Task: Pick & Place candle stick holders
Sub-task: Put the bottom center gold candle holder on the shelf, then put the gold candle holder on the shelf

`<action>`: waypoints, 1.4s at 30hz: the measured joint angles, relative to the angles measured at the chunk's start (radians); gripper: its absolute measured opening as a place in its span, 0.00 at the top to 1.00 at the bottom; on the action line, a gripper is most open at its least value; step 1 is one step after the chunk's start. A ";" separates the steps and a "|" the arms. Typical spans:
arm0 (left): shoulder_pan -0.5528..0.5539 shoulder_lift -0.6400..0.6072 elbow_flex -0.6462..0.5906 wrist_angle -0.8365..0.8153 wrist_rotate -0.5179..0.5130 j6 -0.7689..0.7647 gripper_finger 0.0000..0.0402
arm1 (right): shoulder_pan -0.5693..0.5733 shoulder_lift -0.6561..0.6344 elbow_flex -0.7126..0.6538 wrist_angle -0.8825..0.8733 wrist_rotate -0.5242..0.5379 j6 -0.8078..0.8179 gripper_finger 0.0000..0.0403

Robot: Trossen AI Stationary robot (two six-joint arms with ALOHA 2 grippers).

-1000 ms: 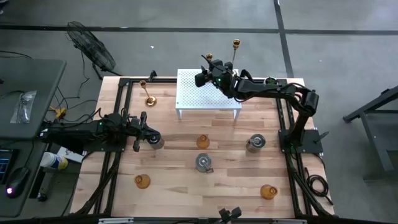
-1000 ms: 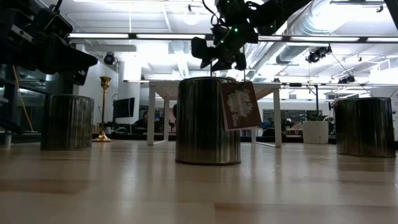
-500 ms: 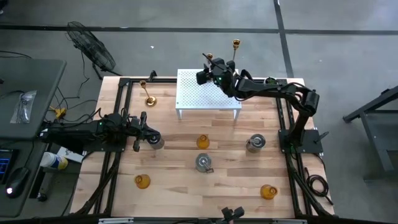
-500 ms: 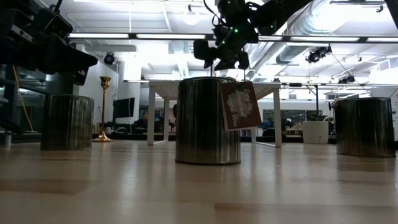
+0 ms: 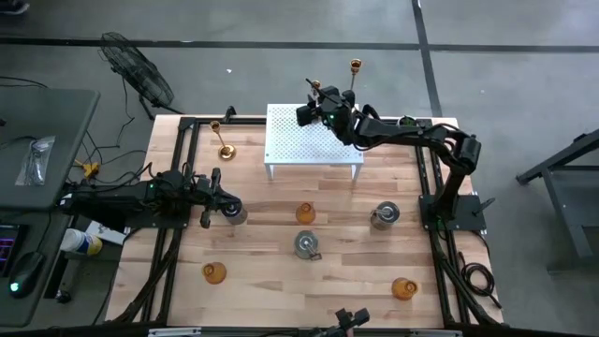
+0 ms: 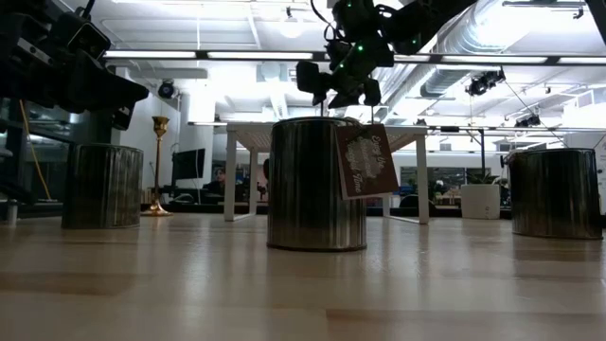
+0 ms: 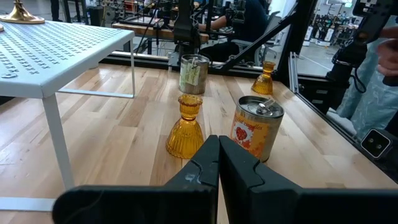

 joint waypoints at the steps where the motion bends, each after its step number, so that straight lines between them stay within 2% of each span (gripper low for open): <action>1: 0.000 0.000 0.000 0.000 0.000 0.000 1.00 | -0.001 0.000 0.000 -0.001 0.000 -0.001 0.56; 27: 0.000 0.000 0.000 0.000 0.000 0.000 1.00 | 0.003 -0.005 0.000 -0.019 0.011 -0.051 0.56; 37: 0.000 0.000 0.000 0.000 0.000 0.000 1.00 | 0.017 -0.028 0.000 -0.073 -0.003 -0.046 0.56; 42: 0.000 0.000 0.000 0.000 0.000 0.000 1.00 | 0.028 -0.046 -0.001 -0.081 -0.047 -0.044 0.56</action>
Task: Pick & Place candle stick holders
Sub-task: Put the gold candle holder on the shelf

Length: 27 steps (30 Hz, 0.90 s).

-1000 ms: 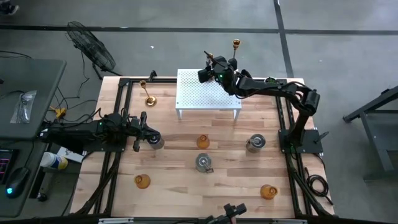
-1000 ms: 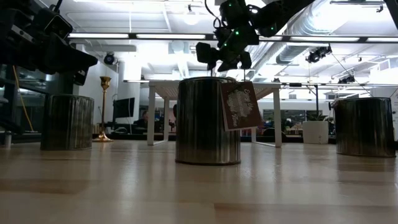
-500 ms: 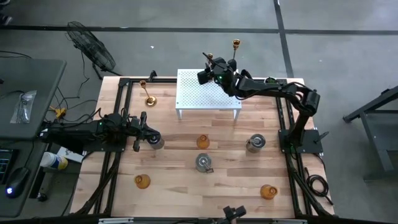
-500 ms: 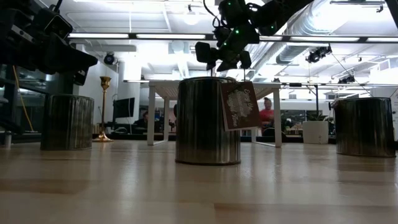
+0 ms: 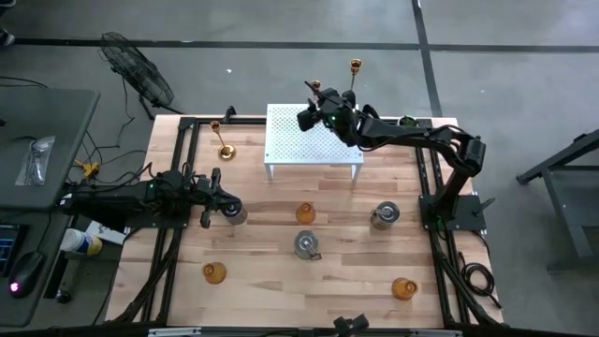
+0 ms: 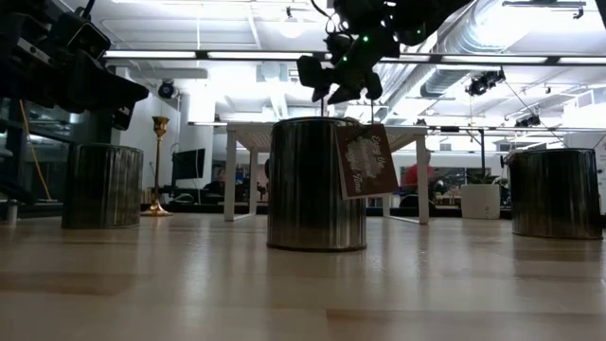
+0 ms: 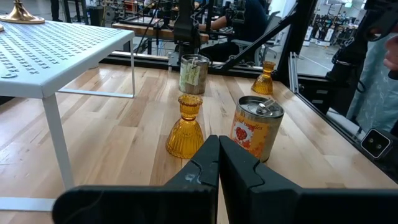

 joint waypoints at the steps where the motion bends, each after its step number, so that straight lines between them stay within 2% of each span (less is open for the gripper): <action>1: 0.000 0.000 0.000 0.000 0.000 0.000 1.00 | 0.001 -0.004 0.000 -0.007 -0.009 0.000 0.56; 10: 0.000 0.000 0.000 0.000 0.000 0.000 1.00 | 0.023 -0.054 0.000 -0.119 -0.009 0.001 0.56; 15: 0.000 0.000 0.000 0.000 0.000 0.000 1.00 | 0.045 -0.128 -0.069 -0.129 -0.015 0.001 0.56; 20: 0.000 0.000 0.000 0.000 0.000 0.000 1.00 | 0.078 -0.246 -0.200 -0.108 -0.160 -0.006 0.56; 27: 0.000 0.000 0.000 0.000 0.000 0.000 1.00 | 0.121 -0.446 -0.413 -0.027 -0.363 -0.126 0.56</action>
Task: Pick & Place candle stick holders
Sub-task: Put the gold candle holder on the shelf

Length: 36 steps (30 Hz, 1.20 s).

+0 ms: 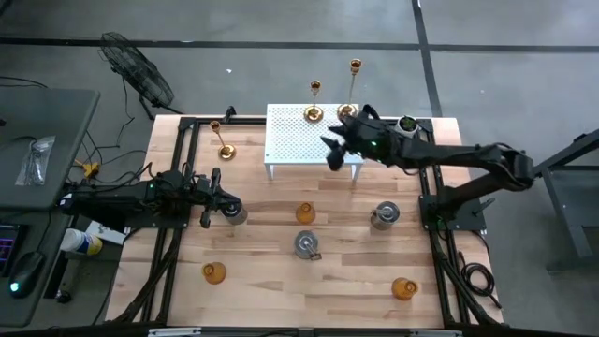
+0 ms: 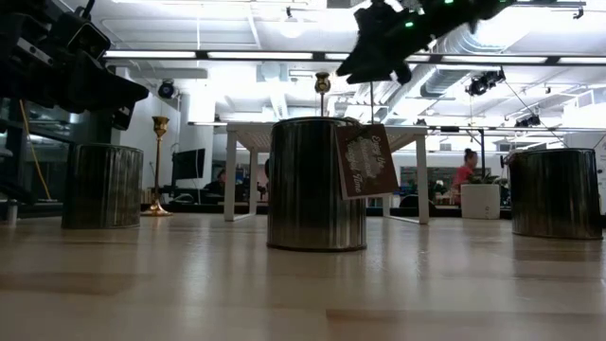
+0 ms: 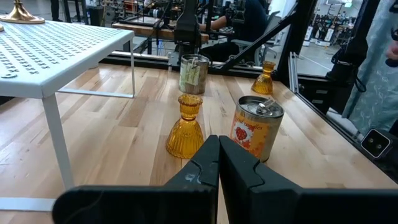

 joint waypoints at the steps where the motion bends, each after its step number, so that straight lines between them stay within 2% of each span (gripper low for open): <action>1: 0.000 0.000 0.000 0.000 0.000 0.000 1.00 | 0.004 -0.027 -0.030 0.006 -0.025 -0.008 0.56; 13: 0.000 0.000 0.000 0.000 0.000 0.000 1.00 | 0.096 -0.349 -0.328 0.092 -0.198 -0.013 0.56; 24: 0.000 0.000 0.000 0.000 0.000 0.000 1.00 | 0.229 -0.616 -0.620 0.273 -0.189 0.161 0.56; 36: 0.000 0.000 0.000 0.000 0.000 0.000 1.00 | 0.279 -0.889 -0.781 0.276 -0.170 0.123 0.56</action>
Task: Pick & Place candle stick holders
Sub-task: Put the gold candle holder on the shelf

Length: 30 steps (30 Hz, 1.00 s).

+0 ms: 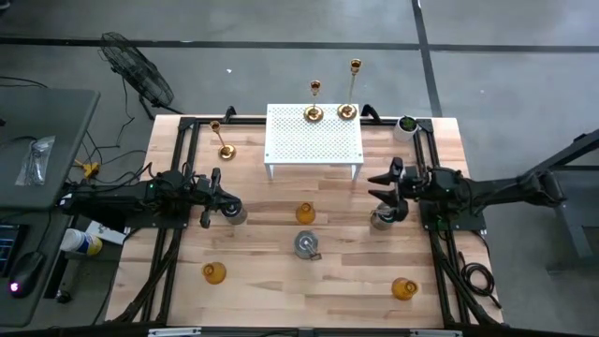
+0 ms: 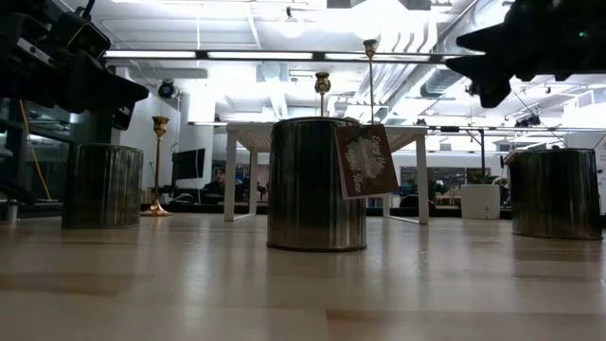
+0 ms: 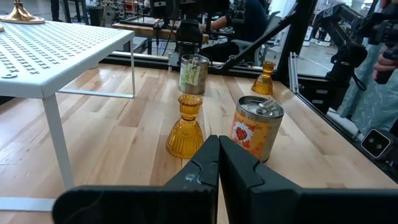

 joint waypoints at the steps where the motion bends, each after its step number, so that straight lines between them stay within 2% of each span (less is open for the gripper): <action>1: 0.000 0.000 0.000 0.000 0.000 0.000 1.00 | 0.003 -0.016 -0.007 0.000 0.000 -0.003 0.56; 11: 0.000 0.000 0.000 0.000 0.000 0.000 1.00 | 0.003 -0.136 -0.079 -0.005 0.000 0.003 0.56; 19: 0.000 0.000 0.000 0.000 0.000 0.000 1.00 | 0.003 -0.169 -0.118 -0.024 -0.016 0.003 0.56; 30: 0.000 0.000 0.000 0.000 0.000 0.000 1.00 | 0.003 -0.211 -0.118 -0.203 -0.033 -0.013 0.56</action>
